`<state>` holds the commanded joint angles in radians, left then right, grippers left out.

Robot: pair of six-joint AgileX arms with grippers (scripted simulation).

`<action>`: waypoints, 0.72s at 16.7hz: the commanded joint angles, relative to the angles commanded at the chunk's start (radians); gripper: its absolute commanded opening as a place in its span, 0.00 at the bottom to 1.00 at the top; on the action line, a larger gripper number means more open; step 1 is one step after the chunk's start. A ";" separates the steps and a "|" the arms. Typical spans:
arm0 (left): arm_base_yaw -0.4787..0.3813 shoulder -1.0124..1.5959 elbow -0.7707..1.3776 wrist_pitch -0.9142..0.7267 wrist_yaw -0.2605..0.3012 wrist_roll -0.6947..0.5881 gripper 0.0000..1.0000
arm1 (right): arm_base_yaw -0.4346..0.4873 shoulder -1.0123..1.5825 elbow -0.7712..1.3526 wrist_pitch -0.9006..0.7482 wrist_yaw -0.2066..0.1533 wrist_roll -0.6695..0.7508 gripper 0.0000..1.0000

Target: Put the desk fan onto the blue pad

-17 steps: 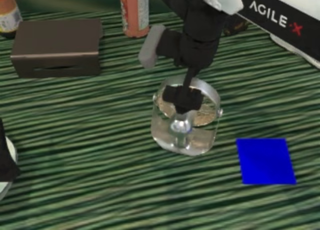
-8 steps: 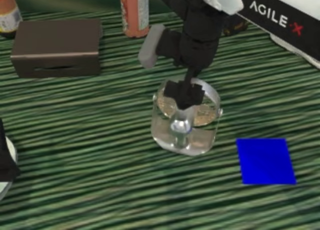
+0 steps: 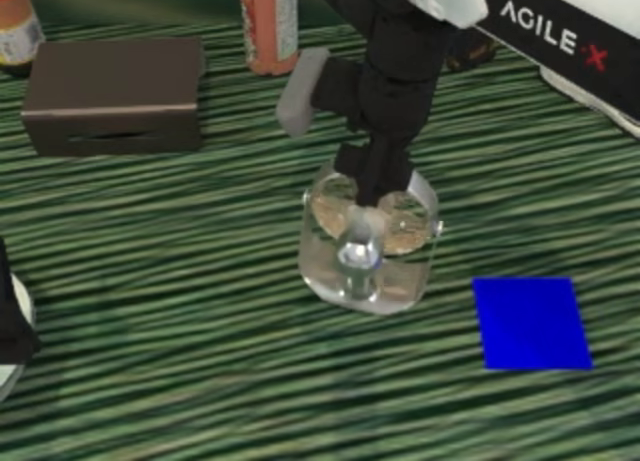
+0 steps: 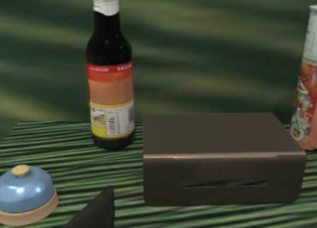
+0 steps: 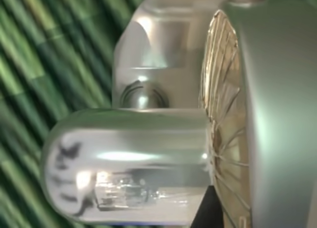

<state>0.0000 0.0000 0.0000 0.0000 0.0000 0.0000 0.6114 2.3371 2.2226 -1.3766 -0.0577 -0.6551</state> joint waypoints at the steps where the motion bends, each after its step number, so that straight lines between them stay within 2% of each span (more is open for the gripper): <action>1: 0.000 0.000 0.000 0.000 0.000 0.000 1.00 | 0.000 0.000 0.000 0.000 0.000 0.000 0.00; 12: 0.000 0.000 0.000 0.000 0.000 0.000 1.00 | -0.004 0.015 0.042 -0.037 0.000 0.002 0.00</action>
<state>0.0000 0.0000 0.0000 0.0000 0.0000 0.0000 0.6078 2.3516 2.2643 -1.4133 -0.0577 -0.6532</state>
